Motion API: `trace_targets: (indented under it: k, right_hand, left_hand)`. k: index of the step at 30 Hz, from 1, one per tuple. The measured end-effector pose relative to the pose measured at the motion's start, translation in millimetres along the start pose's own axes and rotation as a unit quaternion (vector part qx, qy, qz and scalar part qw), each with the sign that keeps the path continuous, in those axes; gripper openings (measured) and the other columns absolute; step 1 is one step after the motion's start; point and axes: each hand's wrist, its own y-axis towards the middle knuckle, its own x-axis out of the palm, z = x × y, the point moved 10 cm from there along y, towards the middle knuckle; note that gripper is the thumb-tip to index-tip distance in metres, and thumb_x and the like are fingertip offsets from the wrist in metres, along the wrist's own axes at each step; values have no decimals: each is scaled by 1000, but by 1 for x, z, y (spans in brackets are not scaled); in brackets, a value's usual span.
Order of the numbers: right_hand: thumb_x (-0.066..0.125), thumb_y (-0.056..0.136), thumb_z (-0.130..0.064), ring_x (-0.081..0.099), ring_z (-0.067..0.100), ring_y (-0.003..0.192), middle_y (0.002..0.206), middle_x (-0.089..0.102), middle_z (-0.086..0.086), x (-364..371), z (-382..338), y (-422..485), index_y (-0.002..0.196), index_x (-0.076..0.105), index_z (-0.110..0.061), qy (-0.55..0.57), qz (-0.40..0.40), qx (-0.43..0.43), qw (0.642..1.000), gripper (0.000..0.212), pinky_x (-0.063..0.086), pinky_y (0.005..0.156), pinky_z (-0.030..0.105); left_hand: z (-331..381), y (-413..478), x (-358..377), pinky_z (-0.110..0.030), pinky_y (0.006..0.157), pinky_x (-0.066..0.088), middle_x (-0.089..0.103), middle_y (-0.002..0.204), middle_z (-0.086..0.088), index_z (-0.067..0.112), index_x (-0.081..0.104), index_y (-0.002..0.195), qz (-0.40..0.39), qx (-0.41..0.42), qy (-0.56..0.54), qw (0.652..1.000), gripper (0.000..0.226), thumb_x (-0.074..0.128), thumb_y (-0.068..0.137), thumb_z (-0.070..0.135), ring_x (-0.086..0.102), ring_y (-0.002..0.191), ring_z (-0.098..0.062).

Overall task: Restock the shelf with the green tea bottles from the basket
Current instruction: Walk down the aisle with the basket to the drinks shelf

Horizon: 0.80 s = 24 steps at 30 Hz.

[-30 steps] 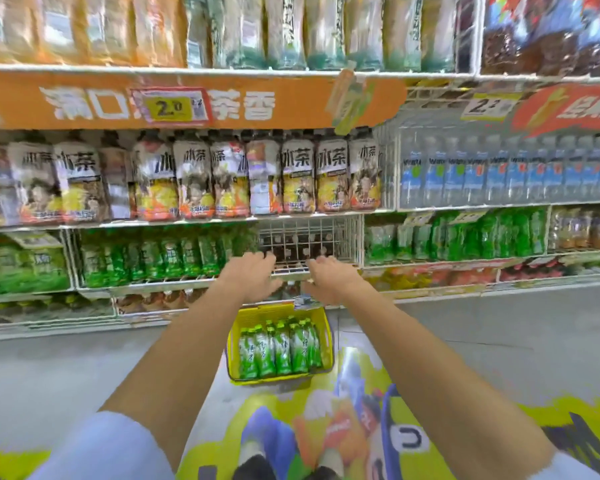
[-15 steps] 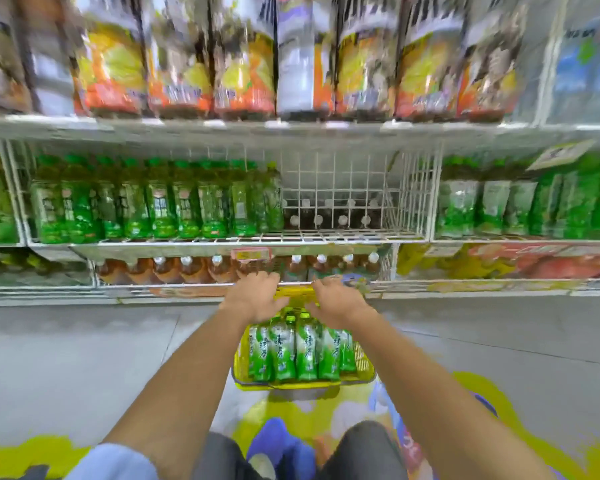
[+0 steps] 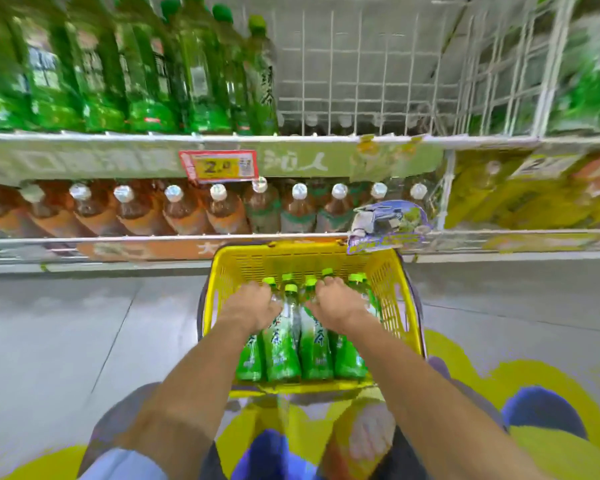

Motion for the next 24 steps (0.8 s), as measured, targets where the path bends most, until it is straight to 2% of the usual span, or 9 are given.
trace_targets:
  k: [3, 6, 11, 13, 16, 17, 19, 22, 24]
  right_hand:
    - [49, 102, -45, 57, 34, 116, 120, 61, 18, 7, -1, 16, 119, 61, -3, 22, 0, 6, 1000, 48, 50, 96, 45]
    - [59, 98, -46, 62, 30, 93, 89, 59, 9, 4, 2, 23, 88, 57, -9, 37, -8, 25, 999, 38, 49, 74, 36]
    - [70, 91, -45, 56, 21, 83, 86, 54, 3, 7, 9, 29, 87, 52, -12, 95, -31, 60, 993, 38, 47, 69, 32]
    - [77, 84, -51, 53, 22, 82, 83, 52, 2, 9, 12, 30, 81, 49, -14, 116, -28, 77, 990, 46, 46, 65, 33]
    - [81, 74, -60, 51, 24, 81, 78, 50, 1, 11, 14, 32, 72, 44, -16, 132, -38, 87, 987, 57, 37, 51, 29]
    - [81, 73, -61, 56, 24, 86, 84, 56, 2, 13, 15, 34, 79, 53, -14, 137, -46, 86, 986, 55, 45, 56, 30]
    - [81, 74, -61, 61, 25, 103, 107, 65, 6, 18, 17, 36, 109, 63, -9, 152, -63, 85, 983, 64, 56, 82, 37]
    - [82, 78, -54, 57, 27, 119, 127, 61, 8, 22, 20, 32, 130, 57, -9, 188, -67, 88, 976, 73, 51, 100, 38]
    - [84, 78, -48, 54, 28, 124, 134, 57, 8, 28, 19, 28, 135, 53, -11, 235, -74, 85, 965, 74, 48, 104, 38]
  left_hand:
    - [-2, 11, 7, -37, 74, 44, 60, 102, -10, 13, 50, 90, 15, -27, -50, 998, 40, 55, 96, 52, 58, 97, -32]
    - [-9, 13, 8, -34, 67, 39, 50, 82, -2, 16, 41, 76, 14, -71, -121, 990, 44, 64, 92, 50, 53, 82, -26]
    - [-19, 18, 20, -31, 64, 43, 54, 86, -1, 7, 54, 101, -11, -116, -262, 958, 48, 79, 82, 45, 56, 92, -26]
    - [-22, 19, 27, -33, 72, 47, 62, 104, -6, 3, 57, 115, -33, -128, -296, 946, 62, 83, 78, 45, 61, 100, -28]
    - [-13, 13, 33, -25, 59, 43, 56, 96, -2, 2, 52, 122, -69, -122, -353, 925, 64, 84, 79, 38, 55, 77, -15]
    - [-10, 12, 32, -22, 54, 41, 53, 93, 0, 2, 48, 128, -68, -119, -369, 919, 68, 84, 81, 36, 50, 71, -10]
    - [-10, 12, 35, -22, 50, 42, 53, 98, -3, 5, 44, 133, -67, -111, -402, 906, 73, 84, 80, 34, 48, 69, -9]
    - [-15, 11, 42, -35, 60, 52, 55, 112, -8, 13, 47, 118, -71, -105, -476, 870, 63, 87, 76, 38, 55, 82, -17]
    - [-18, 7, 45, -38, 60, 50, 55, 110, -10, 15, 47, 111, -72, -103, -512, 850, 57, 86, 77, 37, 53, 76, -20]
